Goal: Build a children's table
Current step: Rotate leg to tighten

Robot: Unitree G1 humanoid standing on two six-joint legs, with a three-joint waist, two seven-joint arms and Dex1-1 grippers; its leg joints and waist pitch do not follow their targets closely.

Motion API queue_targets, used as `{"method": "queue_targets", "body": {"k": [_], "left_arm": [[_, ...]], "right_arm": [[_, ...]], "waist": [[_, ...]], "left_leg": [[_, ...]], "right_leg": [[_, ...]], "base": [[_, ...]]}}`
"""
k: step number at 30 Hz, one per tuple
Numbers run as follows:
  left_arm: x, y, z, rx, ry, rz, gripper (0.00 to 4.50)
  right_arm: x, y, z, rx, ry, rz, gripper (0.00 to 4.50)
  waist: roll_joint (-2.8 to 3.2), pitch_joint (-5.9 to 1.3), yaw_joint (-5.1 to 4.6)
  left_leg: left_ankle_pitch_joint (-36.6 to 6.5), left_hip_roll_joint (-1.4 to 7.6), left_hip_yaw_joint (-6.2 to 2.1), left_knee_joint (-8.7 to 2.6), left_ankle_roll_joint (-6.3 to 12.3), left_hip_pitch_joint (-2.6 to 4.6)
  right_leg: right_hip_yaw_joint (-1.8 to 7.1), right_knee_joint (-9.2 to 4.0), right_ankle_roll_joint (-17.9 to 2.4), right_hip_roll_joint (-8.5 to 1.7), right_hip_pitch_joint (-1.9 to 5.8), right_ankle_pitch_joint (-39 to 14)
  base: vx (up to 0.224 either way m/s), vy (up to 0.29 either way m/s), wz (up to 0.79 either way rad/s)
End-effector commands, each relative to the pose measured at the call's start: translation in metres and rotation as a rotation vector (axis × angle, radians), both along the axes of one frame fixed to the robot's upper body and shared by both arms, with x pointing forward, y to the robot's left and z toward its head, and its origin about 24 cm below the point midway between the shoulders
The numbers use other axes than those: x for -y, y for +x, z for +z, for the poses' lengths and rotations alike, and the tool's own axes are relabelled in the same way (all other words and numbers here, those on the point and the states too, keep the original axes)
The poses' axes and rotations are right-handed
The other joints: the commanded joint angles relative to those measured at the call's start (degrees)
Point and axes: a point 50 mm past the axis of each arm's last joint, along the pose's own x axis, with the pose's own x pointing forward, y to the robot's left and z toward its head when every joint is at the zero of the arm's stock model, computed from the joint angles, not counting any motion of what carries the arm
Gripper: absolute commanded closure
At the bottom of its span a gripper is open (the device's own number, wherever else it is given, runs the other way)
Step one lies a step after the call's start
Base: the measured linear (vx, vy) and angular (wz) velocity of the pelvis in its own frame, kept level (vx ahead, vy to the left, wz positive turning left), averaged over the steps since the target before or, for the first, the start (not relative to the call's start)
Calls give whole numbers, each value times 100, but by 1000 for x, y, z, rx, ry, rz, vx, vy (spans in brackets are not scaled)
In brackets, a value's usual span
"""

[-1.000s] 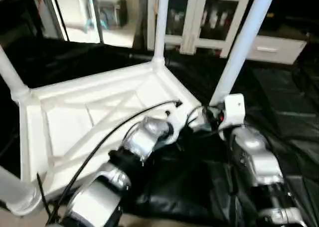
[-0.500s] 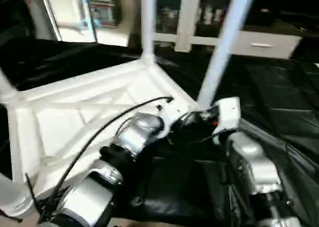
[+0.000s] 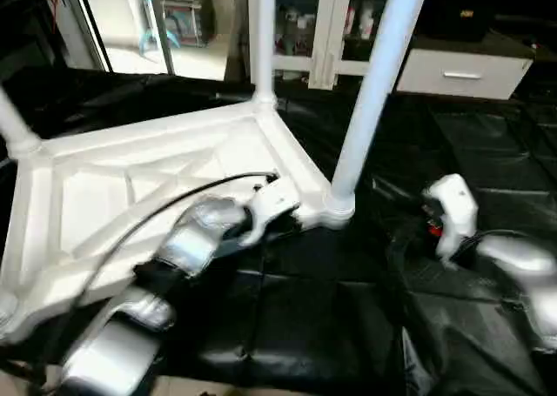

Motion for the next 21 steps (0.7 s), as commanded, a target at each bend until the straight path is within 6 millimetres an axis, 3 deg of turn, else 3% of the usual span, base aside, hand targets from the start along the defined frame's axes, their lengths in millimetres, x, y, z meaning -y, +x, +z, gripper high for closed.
{"method": "queue_targets", "body": {"k": [1, 3, 5, 10, 14, 17, 21], "left_arm": [[12, -22, -5, -85, -35, -213, 450], [12, -23, -4, -90, -37, -224, 450], [15, -27, -2, -103, -59, -261, 450], [22, -32, 3, -112, -77, -321, 450], [23, -32, 5, -105, -78, -328, 450], [22, -32, 7, -106, -69, -345, 450], [22, -33, 7, -110, -59, -350, 450]], "right_arm": [[-8, -5, 6, 0, 22, 111, 2], [-8, -6, 6, 0, 18, 119, 2], [-9, -7, 4, -7, 9, 147, 2], [-20, -12, 0, -35, 5, 268, 2], [-23, -13, -2, -50, -6, 320, 2], [-26, -8, -8, -53, -72, 383, 2], [-32, -1, -12, -53, -93, 409, 39]], "waist": [[-89, -277, 48], [-78, -272, 43], [-84, -281, 115], [-115, -289, 185], [-102, -301, 237], [-79, -308, 224], [-84, -316, 236]], "left_leg": [[-1489, 349, -156, -457, 374, 26], [-1502, 358, -153, -469, 323, 31], [-1475, 377, -127, -467, 266, 87], [-1316, 363, -113, -464, 273, 54], [-1170, 363, -116, -450, 303, 54], [-1108, 359, -117, -442, 310, 41], [-1042, 355, -104, -429, 319, 57]], "right_leg": [[254, -456, -1123, -385, 228, -2200], [253, -448, -1150, -361, 205, -2109], [259, -426, -1224, -360, 178, -1923], [265, -393, -1216, -371, 214, -1738], [265, -381, -1189, -386, 223, -1691], [256, -362, -1248, -380, 228, -1548], [260, -345, -1339, -368, 237, -1387]], "base": [[0, 0, 0], [0, 0, 0], [0, 0, 0], [0, 0, 0], [0, 0, 0], [0, 0, 0], [0, 0, 0]]}}
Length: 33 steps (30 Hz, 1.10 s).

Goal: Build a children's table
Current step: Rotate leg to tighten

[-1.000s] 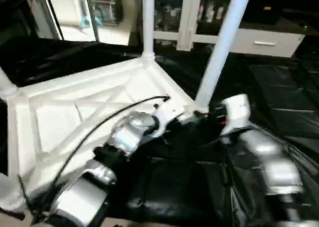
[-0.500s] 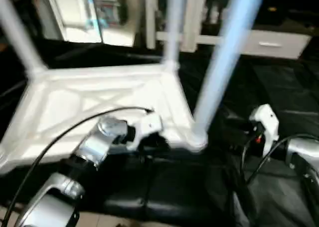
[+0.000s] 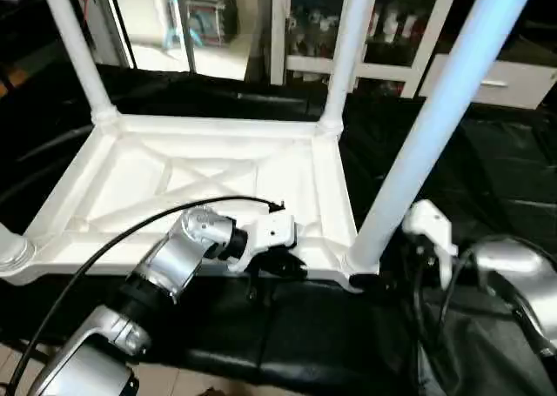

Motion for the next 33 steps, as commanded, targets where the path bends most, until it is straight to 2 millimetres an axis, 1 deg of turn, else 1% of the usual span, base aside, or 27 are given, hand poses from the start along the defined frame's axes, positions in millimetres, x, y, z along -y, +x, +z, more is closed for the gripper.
{"method": "queue_targets", "body": {"k": [1, 2, 3, 4, 5, 6, 8, 12, 14, 15, 20, 23, 25, 26, 27, 29, 30, 31, 32, 33], "left_arm": [[13, -7, 4, -9, -52, -69, 450], [12, -7, 4, -8, -49, -65, 450], [12, -7, 3, -8, -48, -64, 450], [12, -7, 3, -9, -46, -61, 450], [12, -7, 3, -10, -46, -60, 450], [11, -7, 3, -11, -45, -58, 450], [10, -7, 2, -13, -42, -59, 450], [9, -8, 1, -19, -35, -60, 450], [9, -8, 1, -21, -32, -61, 450], [9, -8, 1, -22, -30, -62, 450], [8, -9, -1, -29, -9, -69, 450], [8, -9, -1, -29, -9, -69, 450], [8, -9, -1, -29, -5, -63, 450], [8, -9, -2, -28, 0, -54, 450], [8, -6, -4, -24, 4, -21, 450], [8, -5, -4, -22, 4, -4, 450], [11, 5, -4, 1, 3, 97, 450], [12, 8, -3, 5, 4, 126, 450], [13, 11, -3, 9, 8, 151, 450], [15, 16, -3, 24, 13, 203, 450]], "right_arm": [[-4, 3, 0, 9, -13, 28, 46], [-6, 4, -1, 6, -16, 41, 55], [-6, 4, 0, 7, -16, 46, 65], [-7, 5, 0, 7, -13, 53, 65], [-7, 6, 0, 7, -11, 55, 74], [-6, 6, 0, 5, -8, 59, 94], [-6, 7, 0, 2, -5, 68, 109], [-4, 7, 1, -15, 6, 89, 147], [-4, 7, 0, -21, 8, 98, 153], [-4, 7, 0, -24, 9, 102, 179], [-5, 5, -4, -44, 20, 114, 189], [-5, 6, -5, -41, 23, 109, 190], [-5, 7, -5, -32, 52, 75, 191], [-4, 11, -7, -23, 80, 4, 191], [-1, 15, -11, -18, 111, -105, 191], [1, 16, -13, -21, 118, -146, 191], [4, 20, -22, -38, 113, -293, 192], [4, 21, -24, -46, 109, -336, 192], [4, 22, -26, -50, 105, -359, 192], [2, 23, -29, -50, 91, -396, 193]], "waist": [[-110, -321, -41], [-98, -324, -40], [-111, -320, -43], [-143, -319, -47], [-130, -321, -43], [-124, -315, -40], [-130, -317, -41], [-130, -332, -42], [-131, -334, -40], [-133, -336, -38], [-136, -335, -27], [-129, -334, -31], [-132, -329, -39], [-128, -329, -43], [-126, -318, -60], [-131, -308, -83], [-132, -297, -125], [-143, -292, -160], [-145, -295, -169], [-147, -295, -195]], "left_leg": [[-1016, 357, -134, -429, 336, 59], [-986, 354, -137, -428, 363, 52], [-970, 357, -138, -426, 382, 49], [-983, 357, -133, -423, 393, 45], [-998, 356, -138, -423, 395, 49], [-1024, 359, -135, -422, 392, 56], [-1002, 359, -137, -423, 395, 52], [-862, 357, -129, -403, 464, 52], [-818, 358, -129, -399, 484, 49], [-799, 355, -125, -394, 502, 51], [-826, 361, -127, -395, 504, 56], [-853, 361, -131, -400, 474, 53], [-918, 359, -131, -404, 446, 56], [-952, 357, -134, -406, 428, 51], [-1057, 357, -139, -421, 354, 53], [-1189, 351, -149, -433, 268, 51], [-1349, 341, -153, -438, 192, 52], [-1463, 327, -161, -442, 103, 68], [-1500, 326, -173, -446, 71, 61], [-1538, 330, -182, -452, 48, 57]], "right_leg": [[255, -335, -1352, -349, 243, -1338], [249, -325, -1375, -349, 249, -1299], [249, -325, -1380, -352, 249, -1305], [248, -328, -1367, -352, 250, -1351], [246, -325, -1371, -360, 251, -1391], [251, -342, -1345, -359, 244, -1493], [250, -337, -1339, -357, 247, -1493], [247, -306, -1424, -348, 251, -1265], [248, -295, -1432, -346, 256, -1210], [246, -297, -1443, -346, 256, -1201], [242, -300, -1444, -347, 252, -1274], [241, -300, -1439, -347, 252, -1295], [242, -310, -1428, -347, 248, -1353], [241, -312, -1426, -347, 249, -1383], [243, -335, -1395, -348, 236, -1504], [239, -351, -1351, -345, 234, -1668], [239, -371, -1295, -334, 222, -1861], [231, -397, -1220, -324, 205, -2057], [230, -401, -1182, -335, 221, -2140], [229, -418, -1117, -340, 221, -2226]], "base": [[0, 0, 0], [0, 0, 0], [0, 0, 0], [0, 0, 0], [0, 0, 0], [0, 0, 0], [0, 0, 0], [0, 0, 0], [0, 0, 0], [0, 0, 0], [0, 0, 0], [0, 0, 0], [0, 0, 0], [0, 0, 0], [0, 0, 0], [0, 0, 0], [0, 0, 0], [0, 0, 0], [0, 0, 0], [0, 0, 0]]}}
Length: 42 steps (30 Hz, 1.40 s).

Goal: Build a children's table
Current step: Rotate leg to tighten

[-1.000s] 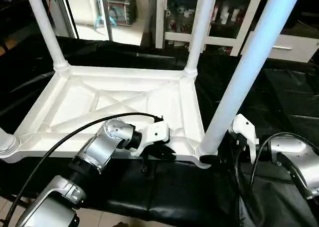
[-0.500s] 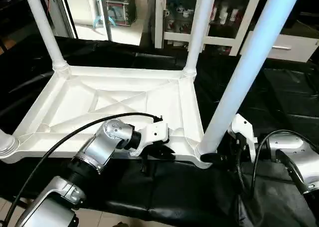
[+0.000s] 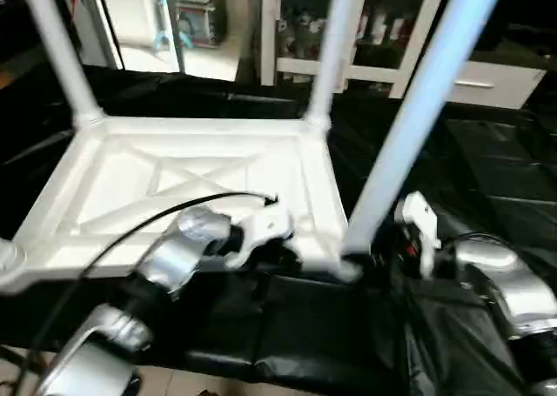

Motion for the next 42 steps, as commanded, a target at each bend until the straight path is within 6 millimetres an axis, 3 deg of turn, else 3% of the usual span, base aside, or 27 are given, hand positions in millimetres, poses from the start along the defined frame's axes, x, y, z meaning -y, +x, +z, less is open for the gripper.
{"method": "queue_targets", "body": {"k": [1, 2, 4, 5, 6, 8, 9, 11, 13, 16, 20, 23, 26, 27, 28, 32, 34, 38, 40, 42], "left_arm": [[14, 8, 0, 15, 0, 81, 450], [15, 9, 0, 17, 1, 102, 450], [22, 24, 1, 37, 3, 290, 450], [27, 30, 1, 54, 20, 373, 450], [34, 35, 3, 90, 28, 429, 450], [39, 38, 5, 119, 27, 458, 450], [49, 41, 8, 148, 5, 490, 450], [55, 43, 11, 156, -13, 503, 450], [57, 44, 15, 177, -22, 505, 450], [55, 44, 13, 172, -6, 503, 450], [47, 46, 8, 167, 21, 507, 450], [37, 45, 5, 173, 36, 474, 450], [28, 44, 5, 197, 24, 430, 450], [24, 43, 5, 196, 24, 430, 450], [23, 43, 4, 195, 24, 431, 450], [8, 39, 0, 179, 24, 375, 450], [4, 27, -2, 157, -2, 217, 450], [3, 15, -2, 106, -31, 78, 450], [4, 5, -2, 67, -47, -25, 450], [4, 4, -1, 65, -47, -41, 450]], "right_arm": [[4, 4, -11, -34, -67, -156, 193], [3, 5, -12, -35, -74, -178, 193], [-3, 13, -20, -29, -163, -383, 193], [-8, 17, -23, -14, -194, -500, 193], [-16, 22, -24, 11, -200, -612, 193], [-23, 24, -23, 19, -196, -688, 198], [-39, 27, -21, 52, -200, -698, 208], [-49, 28, -19, 64, -187, -676, 225], [-53, 30, -18, 66, -196, -645, 230], [-54, 30, -17, 65, -200, -639, 230], [-56, 29, -11, 101, -163, -624, 230], [-50, 26, -1, 149, -109, -597, 172], [-42, 22, 8, 220, -89, -547, 150], [-38, 20, 10, 234, -76, -520, 138], [-37, 19, 11, 237, -72, -512, 138], [-14, 15, 16, 230, -37, -429, 107], [5, 14, 25, 219, -24, -350, 94], [11, 6, 32, 189, -23, -178, 55], [11, -5, 31, 130, -37, 4, 42], [11, -6, 31, 123, -40, 21, 21]], "waist": [[-57, -277, -22], [-64, -277, -30], [-67, -288, -40], [-46, -272, -72], [-74, -293, -97], [-52, -300, -107], [-49, -309, -124], [-46, -341, -127], [-33, -343, -109], [-16, -351, -90], [-6, -323, -81], [-14, -318, -71], [-11, -315, -106], [-18, -330, -143], [-23, -339, -141], [2, -341, -108], [0, -343, -88], [7, -317, -55], [24, -305, -27], [10, -307, 13]], "left_leg": [[-1627, 318, -174, -495, 36, 54], [-1667, 304, -163, -487, 17, 67], [-1657, 295, -185, -491, -12, 50], [-1640, 280, -174, -487, -94, 57], [-1658, 256, -196, -485, -174, 57], [-1639, 248, -212, -500, -173, 53], [-1617, 259, -226, -510, -139, 24], [-1465, 260, -210, -501, -86, 26], [-1239, 259, -184, -489, 106, 4], [-1027, 259, -165, -470, 261, 5], [-1232, 270, -162, -489, 233, 21], [-1333, 279, -171, -502, 188, 23], [-1286, 281, -221, -532, 229, -73], [-1283, 282, -222, -520, 238, -69], [-1257, 290, -209, -499, 251, -33], [-923, 300, -181, -459, 483, -38], [-819, 308, -173, -445, 615, -36], [-990, 322, -147, -449, 616, -21], [-1146, 345, -149, -458, 521, 6], [-1142, 366, -146, -467, 497, 23]], "right_leg": [[224, -486, -1074, -331, 187, -2327], [226, -501, -1043, -326, 171, -2401], [218, -510, -965, -340, 190, -2533], [226, -516, -939, -311, 134, -2561], [201, -537, -840, -318, 147, -2735], [201, -567, -730, -330, 149, -2784], [197, -554, -749, -323, 174, -2594], [207, -511, -853, -304, 186, -2052], [212, -455, -1071, -303, 225, -1427], [214, -426, -1224, -310, 250, -1095], [209, -473, -1201, -320, 246, -1475], [213, -489, -1097, -326, 241, -1703], [203, -457, -972, -336, 316, -1605], [186, -470, -950, -334, 298, -1672], [195, -469, -1006, -336, 271, -1608], [202, -404, -1327, -328, 280, -985], [204, -369, -1470, -334, 295, -766], [211, -394, -1496, -345, 271, -1134], [216, -414, -1442, -351, 247, -1411], [223, -398, -1448, -351, 237, -1358]], "base": [[0, 0, 0], [0, 0, 0], [0, 0, 0], [0, 0, 0], [0, 0, 0], [0, 0, 0], [0, 0, 0], [0, 0, 0], [0, 0, 0], [0, 0, 0], [0, 0, 0], [0, 0, 0], [0, 0, 0], [0, 0, 0], [0, 0, 0], [0, 0, 0], [0, 0, 0], [0, 0, 0], [0, 0, 0], [0, 0, 0]]}}
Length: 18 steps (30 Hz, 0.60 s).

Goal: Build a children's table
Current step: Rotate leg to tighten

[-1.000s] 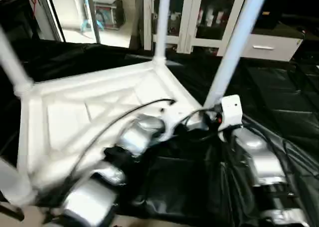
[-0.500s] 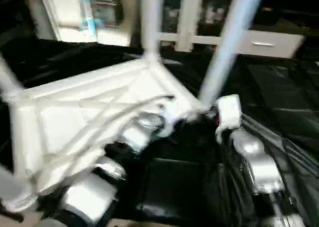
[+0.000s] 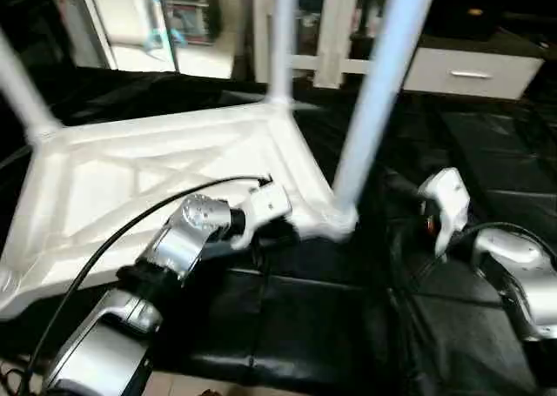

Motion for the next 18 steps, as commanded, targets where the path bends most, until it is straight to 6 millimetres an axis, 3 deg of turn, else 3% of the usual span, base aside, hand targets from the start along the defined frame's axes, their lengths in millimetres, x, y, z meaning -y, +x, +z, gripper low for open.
{"method": "queue_targets", "body": {"k": [1, 3, 7, 11, 18], "left_arm": [[14, -14, -3, -37, -34, -129, 450], [16, -17, -1, -47, -43, -159, 450], [18, -22, 2, -63, -49, -210, 450], [19, -24, 4, -68, -45, -228, 450], [17, -26, 4, -76, -32, -242, 450]], "right_arm": [[-3, -4, 3, -24, 20, 104, 21], [-4, -6, 5, -50, 51, 152, 6], [-8, -6, 3, -65, -1, 239, 2], [-11, 5, 1, -35, -61, 210, 2], [-12, 9, -1, -59, -106, 240, 2]], "waist": [[-74, -317, 23], [-97, -320, 58], [-131, -329, 139], [-112, -338, 152], [-117, -346, 138]], "left_leg": [[-1165, 361, -113, -431, 461, 102], [-1135, 370, -119, -436, 453, 81], [-962, 367, -110, -422, 459, 75], [-884, 350, -111, -416, 361, 80], [-776, 337, -111, -400, 455, 56]], "right_leg": [[254, -372, -1427, -344, 228, -1384], [256, -348, -1450, -365, 263, -1337], [258, -330, -1398, -380, 259, -1305], [254, -318, -1371, -378, 247, -1361], [250, -295, -1408, -362, 282, -1141]], "base": [[0, 0, 0], [0, 0, 0], [0, 0, 0], [0, 0, 0], [0, 0, 0]]}}
